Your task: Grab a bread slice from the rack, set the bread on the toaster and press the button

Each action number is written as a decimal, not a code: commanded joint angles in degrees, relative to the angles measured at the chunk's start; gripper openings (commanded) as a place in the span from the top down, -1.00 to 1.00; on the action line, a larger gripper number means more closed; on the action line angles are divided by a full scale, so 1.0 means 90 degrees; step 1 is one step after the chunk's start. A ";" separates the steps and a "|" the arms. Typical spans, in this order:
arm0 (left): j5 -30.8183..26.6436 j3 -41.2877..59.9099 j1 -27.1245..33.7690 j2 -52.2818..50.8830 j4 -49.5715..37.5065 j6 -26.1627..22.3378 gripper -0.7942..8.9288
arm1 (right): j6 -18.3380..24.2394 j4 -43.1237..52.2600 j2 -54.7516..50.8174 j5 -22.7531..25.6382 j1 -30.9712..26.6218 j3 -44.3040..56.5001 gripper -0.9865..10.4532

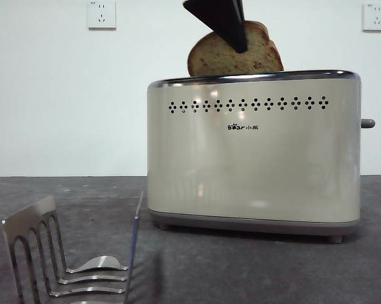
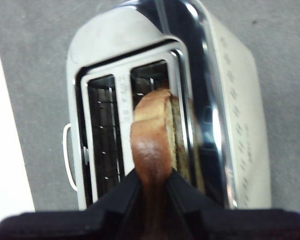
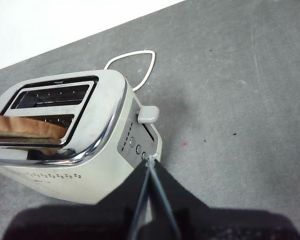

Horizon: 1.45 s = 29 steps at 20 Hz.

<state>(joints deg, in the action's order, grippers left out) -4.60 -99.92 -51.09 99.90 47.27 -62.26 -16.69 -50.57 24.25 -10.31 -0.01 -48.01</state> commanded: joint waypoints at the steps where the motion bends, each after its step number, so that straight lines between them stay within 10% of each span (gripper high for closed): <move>1: 0.0010 0.0041 -0.0041 0.0153 -0.0124 0.0253 0.85 | 0.0056 0.0029 -0.0015 0.0032 0.0007 -0.0029 0.82; 6: 0.0007 0.0041 -0.0100 0.0153 -0.0226 0.0362 0.81 | 0.0056 -0.0012 -0.0015 0.0075 0.0007 -0.0029 0.82; 12: 0.0010 0.0041 -0.0109 0.0151 -0.0248 0.0714 0.17 | 0.0104 -0.0056 -0.0015 0.0175 0.0007 -0.0029 0.82; 29: 0.0010 -0.0376 -0.0107 -0.0282 -0.0313 0.1625 0.20 | 0.0194 -0.0083 -0.0015 0.0262 0.0007 -0.0029 0.82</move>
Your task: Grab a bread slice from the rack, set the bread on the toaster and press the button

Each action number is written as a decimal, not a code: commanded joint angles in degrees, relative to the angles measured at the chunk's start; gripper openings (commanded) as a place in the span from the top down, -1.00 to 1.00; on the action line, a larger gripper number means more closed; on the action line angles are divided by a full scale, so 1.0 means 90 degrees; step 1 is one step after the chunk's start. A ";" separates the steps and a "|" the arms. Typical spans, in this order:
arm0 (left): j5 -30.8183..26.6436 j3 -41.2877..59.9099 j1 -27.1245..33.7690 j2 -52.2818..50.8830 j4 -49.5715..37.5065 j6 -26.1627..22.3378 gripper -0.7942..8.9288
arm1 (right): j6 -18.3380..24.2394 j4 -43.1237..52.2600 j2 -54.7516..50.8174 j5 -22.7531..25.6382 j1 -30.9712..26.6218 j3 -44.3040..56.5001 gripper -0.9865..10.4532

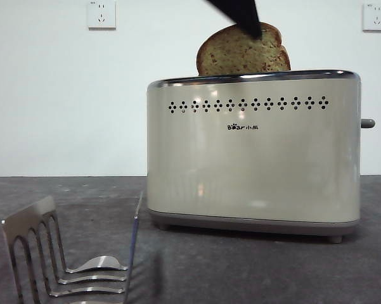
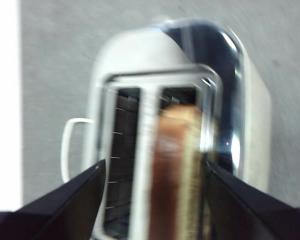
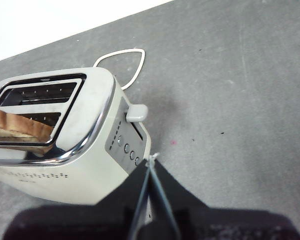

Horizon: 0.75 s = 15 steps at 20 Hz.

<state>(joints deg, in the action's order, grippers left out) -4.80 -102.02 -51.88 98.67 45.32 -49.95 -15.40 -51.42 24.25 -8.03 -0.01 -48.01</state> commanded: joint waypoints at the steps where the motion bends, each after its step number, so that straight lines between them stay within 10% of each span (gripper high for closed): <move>1: 0.0029 -0.0182 -0.0015 -0.0163 -0.0148 0.0265 0.20 | 0.0049 0.0005 -0.0015 0.0012 0.0007 -0.0029 0.82; 12: 0.0068 -0.0204 0.0233 -0.0197 -0.0311 0.0265 0.23 | -0.0070 -0.0155 -0.0015 0.0012 0.0007 -0.0029 0.82; 15: -0.0287 -0.0226 0.0257 -0.0362 -0.0083 0.0282 0.56 | -0.0039 -0.0109 -0.0005 0.0007 0.0007 -0.0029 0.82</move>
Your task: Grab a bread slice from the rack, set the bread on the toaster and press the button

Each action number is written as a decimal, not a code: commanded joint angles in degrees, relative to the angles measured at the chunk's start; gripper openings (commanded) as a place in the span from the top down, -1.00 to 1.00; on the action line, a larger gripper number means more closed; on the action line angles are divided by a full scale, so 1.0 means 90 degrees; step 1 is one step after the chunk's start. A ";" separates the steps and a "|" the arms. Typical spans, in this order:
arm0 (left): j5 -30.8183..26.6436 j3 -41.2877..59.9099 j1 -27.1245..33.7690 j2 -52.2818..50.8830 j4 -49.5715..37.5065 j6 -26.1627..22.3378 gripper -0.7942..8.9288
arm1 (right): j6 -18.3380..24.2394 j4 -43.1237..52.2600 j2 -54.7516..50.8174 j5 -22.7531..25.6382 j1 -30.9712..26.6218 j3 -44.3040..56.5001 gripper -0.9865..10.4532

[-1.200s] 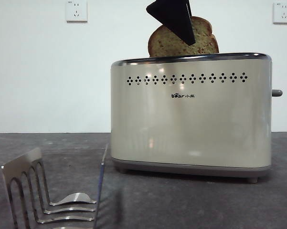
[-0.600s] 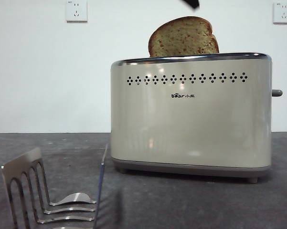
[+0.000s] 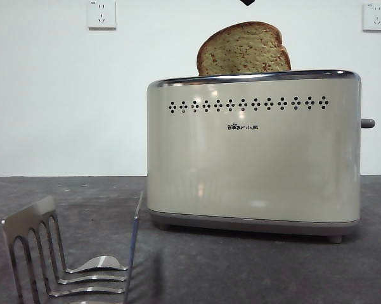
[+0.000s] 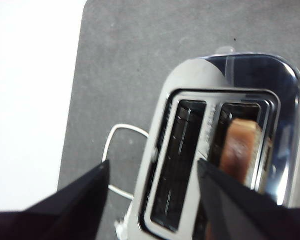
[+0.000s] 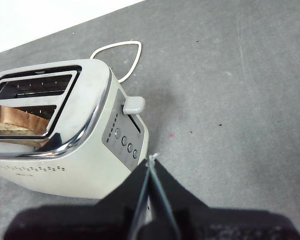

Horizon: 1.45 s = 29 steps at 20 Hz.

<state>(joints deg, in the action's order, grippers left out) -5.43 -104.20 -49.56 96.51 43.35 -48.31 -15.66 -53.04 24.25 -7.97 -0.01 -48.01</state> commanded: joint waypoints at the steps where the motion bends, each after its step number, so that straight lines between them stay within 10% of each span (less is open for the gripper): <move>1: -0.0420 0.0017 0.0005 -0.0209 0.0228 0.0160 0.71 | 0.0051 0.0104 0.0007 -0.0019 0.0007 -0.0029 0.83; 6: -0.0877 0.0017 0.0005 -0.0675 0.0673 0.1015 0.85 | 0.0061 0.0471 0.0362 -0.0017 0.0005 -0.0029 0.83; 14: -0.0855 0.0017 0.0131 -0.1503 0.1885 0.4039 0.85 | 0.0053 0.1600 0.1792 -0.0872 -0.0007 -0.0029 0.84; 19: -0.0852 0.0017 0.0316 -0.1892 0.2936 0.4272 0.85 | 0.0029 0.2171 0.2934 -0.1430 -0.0109 -0.0041 0.84; 29: -0.0160 0.0034 0.0908 -0.2756 0.3575 0.4694 0.85 | 0.0051 0.3111 0.5115 -0.4180 -0.1178 -0.0041 0.84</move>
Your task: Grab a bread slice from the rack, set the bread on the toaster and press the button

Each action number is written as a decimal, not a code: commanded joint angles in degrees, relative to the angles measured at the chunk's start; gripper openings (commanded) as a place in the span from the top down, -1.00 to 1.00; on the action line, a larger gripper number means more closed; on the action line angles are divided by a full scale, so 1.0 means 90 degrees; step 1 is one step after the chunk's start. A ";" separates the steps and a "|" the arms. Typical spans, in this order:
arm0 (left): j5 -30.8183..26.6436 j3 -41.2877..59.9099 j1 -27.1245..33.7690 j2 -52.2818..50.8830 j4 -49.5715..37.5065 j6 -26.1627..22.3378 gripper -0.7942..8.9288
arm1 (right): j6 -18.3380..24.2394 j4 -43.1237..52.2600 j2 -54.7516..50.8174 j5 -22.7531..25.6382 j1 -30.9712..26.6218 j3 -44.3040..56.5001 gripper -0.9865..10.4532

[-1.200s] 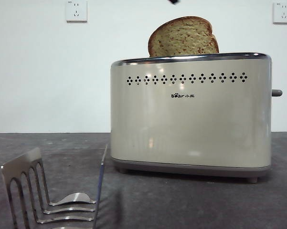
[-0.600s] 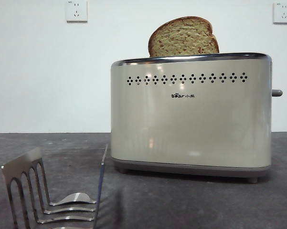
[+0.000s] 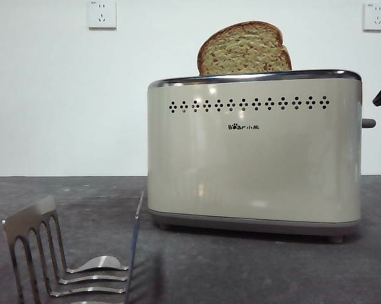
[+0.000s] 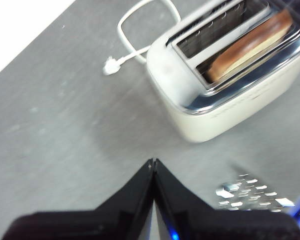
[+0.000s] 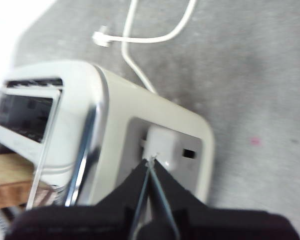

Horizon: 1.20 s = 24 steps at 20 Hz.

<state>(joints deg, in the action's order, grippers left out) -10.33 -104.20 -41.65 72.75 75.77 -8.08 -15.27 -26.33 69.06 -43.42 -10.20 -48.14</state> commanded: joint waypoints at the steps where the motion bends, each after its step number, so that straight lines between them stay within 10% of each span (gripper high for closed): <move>1: 0.0763 0.0034 0.0046 -0.0202 -0.0027 0.0236 0.85 | -0.0002 0.0265 0.0279 -0.0379 -0.0044 -0.0027 0.84; 6: 0.1892 0.0034 0.0053 -0.0571 -0.0027 0.0304 0.85 | 0.0017 0.0362 0.0806 -0.0471 -0.0044 -0.0027 0.84; 24: 0.1885 0.0034 0.0053 -0.0959 -0.0027 0.0520 0.85 | 0.0182 0.0248 0.2594 -0.0287 -0.0032 -0.0027 0.84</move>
<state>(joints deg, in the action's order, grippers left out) 6.59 -104.20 -41.30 64.34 75.79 -4.16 -14.94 -22.44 90.15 -49.87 -10.63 -50.04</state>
